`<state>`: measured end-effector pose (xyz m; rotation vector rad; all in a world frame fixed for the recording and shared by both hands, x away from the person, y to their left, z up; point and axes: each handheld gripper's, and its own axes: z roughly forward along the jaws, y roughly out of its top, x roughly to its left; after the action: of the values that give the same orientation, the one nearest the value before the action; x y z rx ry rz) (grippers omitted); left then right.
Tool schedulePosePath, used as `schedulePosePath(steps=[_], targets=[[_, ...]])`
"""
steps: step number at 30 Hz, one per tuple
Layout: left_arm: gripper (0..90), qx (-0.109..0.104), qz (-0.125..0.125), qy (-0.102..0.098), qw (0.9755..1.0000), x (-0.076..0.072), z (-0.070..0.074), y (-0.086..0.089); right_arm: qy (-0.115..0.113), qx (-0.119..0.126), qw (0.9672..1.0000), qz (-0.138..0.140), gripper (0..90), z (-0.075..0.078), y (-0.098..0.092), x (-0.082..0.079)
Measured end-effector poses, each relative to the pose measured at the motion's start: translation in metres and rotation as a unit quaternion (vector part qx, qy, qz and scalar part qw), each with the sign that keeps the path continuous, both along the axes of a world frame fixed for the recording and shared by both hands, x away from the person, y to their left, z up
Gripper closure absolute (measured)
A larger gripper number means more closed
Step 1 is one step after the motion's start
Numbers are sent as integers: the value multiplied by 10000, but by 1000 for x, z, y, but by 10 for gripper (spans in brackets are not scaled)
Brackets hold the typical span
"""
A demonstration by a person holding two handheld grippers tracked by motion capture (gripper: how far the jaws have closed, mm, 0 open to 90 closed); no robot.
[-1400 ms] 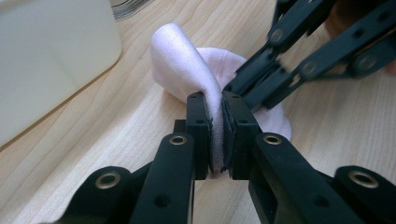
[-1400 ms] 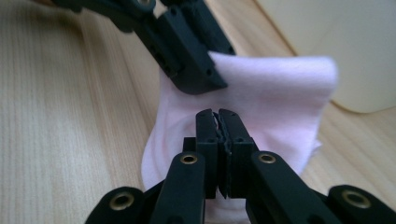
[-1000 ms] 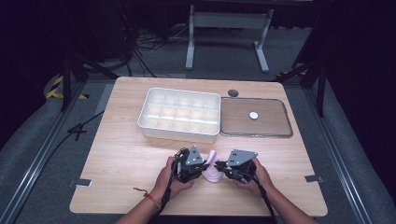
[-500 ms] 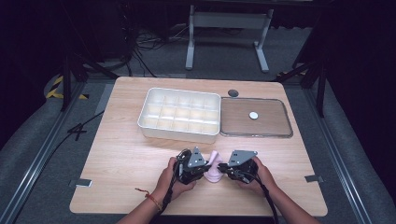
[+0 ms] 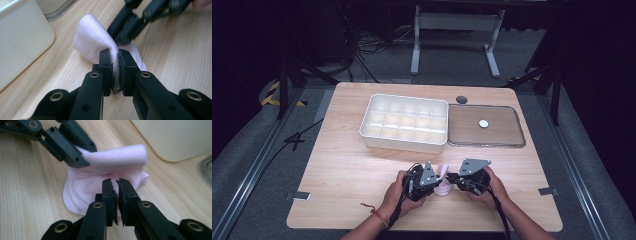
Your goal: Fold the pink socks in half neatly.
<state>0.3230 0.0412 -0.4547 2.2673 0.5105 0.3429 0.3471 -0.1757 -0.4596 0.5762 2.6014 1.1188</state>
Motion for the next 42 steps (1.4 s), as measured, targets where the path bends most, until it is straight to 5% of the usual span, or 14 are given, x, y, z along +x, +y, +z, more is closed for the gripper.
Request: schedulePosePath(steps=[10, 24, 30, 33, 42], targets=[[810, -73, -157, -6, 9998, -3, -2, -5, 241, -6, 9997, -70, 852, -8, -3, 4], [793, 101, -187, 16, 9998, -4, -11, -15, 84, 15, 9999, -145, 831, 1, -10, 6], [790, 179, -220, -5, 9996, -4, -12, -18, -305, 623, 9972, -262, 832, 23, -17, 2], [790, 223, -237, -51, 9995, -5, -13, -19, -405, 702, 9966, -156, 829, 25, -10, -1], [789, 207, -244, -76, 9995, -6, -14, -19, -305, 279, 9991, -94, 835, 7, 6, 4]])
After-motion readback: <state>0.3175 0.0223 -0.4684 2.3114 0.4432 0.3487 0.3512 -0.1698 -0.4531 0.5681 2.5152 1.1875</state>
